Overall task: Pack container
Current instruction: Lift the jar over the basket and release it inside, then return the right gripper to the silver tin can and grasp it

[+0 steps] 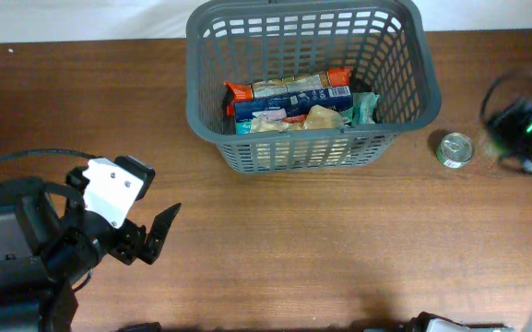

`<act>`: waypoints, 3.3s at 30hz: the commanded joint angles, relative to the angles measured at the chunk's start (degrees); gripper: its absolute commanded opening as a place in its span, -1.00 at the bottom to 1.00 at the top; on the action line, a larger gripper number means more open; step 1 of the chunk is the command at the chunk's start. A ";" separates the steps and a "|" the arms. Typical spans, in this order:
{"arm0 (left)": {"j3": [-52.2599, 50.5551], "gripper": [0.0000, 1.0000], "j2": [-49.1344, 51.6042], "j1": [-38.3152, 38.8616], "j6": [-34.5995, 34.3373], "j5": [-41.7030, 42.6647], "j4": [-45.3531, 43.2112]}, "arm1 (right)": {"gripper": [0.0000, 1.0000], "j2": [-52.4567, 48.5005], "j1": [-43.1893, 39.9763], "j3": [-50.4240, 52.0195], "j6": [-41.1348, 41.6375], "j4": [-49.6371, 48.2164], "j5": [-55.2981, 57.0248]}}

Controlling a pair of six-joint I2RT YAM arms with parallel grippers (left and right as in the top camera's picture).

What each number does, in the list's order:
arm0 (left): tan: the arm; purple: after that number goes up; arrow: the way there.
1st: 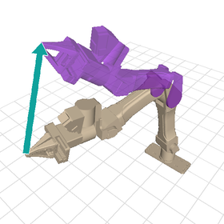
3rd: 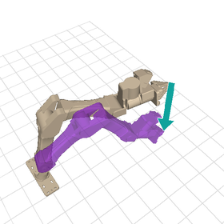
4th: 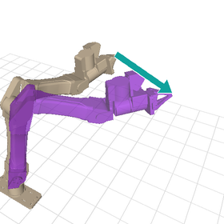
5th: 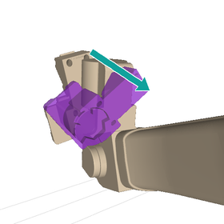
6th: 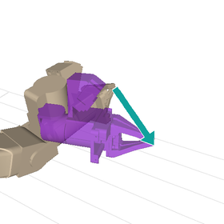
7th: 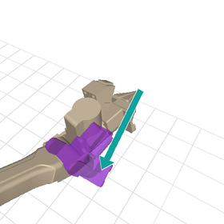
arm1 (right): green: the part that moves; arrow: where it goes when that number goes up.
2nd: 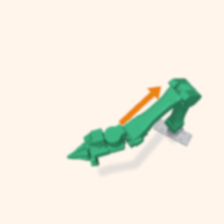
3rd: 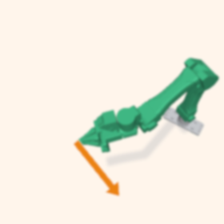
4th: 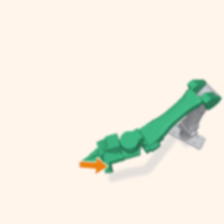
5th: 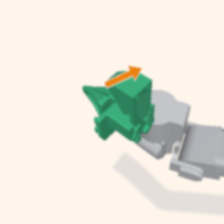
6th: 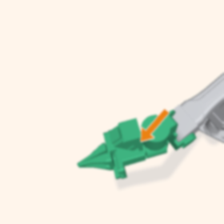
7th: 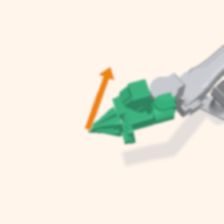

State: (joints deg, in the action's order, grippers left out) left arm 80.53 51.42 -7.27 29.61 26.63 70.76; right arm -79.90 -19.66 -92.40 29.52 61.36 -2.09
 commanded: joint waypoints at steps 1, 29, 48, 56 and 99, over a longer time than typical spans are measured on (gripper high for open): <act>0.52 0.98 -0.17 -0.42 0.92 1.01 0.04 | -0.37 -0.22 6.64 -11.87 -1.62 -0.28 -3.08; 0.52 0.98 -0.17 -0.42 0.92 1.01 0.02 | -0.20 -31.47 32.35 -25.81 -4.26 1.84 13.31; 0.52 0.99 -0.17 -0.42 0.92 1.01 0.04 | 0.98 -26.08 22.53 -58.51 -9.60 22.93 20.76; 0.52 0.98 -0.17 -0.42 0.92 1.01 0.04 | 0.98 -24.70 2.47 -49.22 -9.35 21.14 15.82; 0.52 0.98 -0.17 -0.42 0.92 1.01 0.02 | 0.98 -30.56 2.19 21.53 -12.57 -35.12 10.27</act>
State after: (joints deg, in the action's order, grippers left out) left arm 80.53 51.42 -7.27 29.58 26.63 70.76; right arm -109.43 -17.63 -71.44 17.45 26.55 7.09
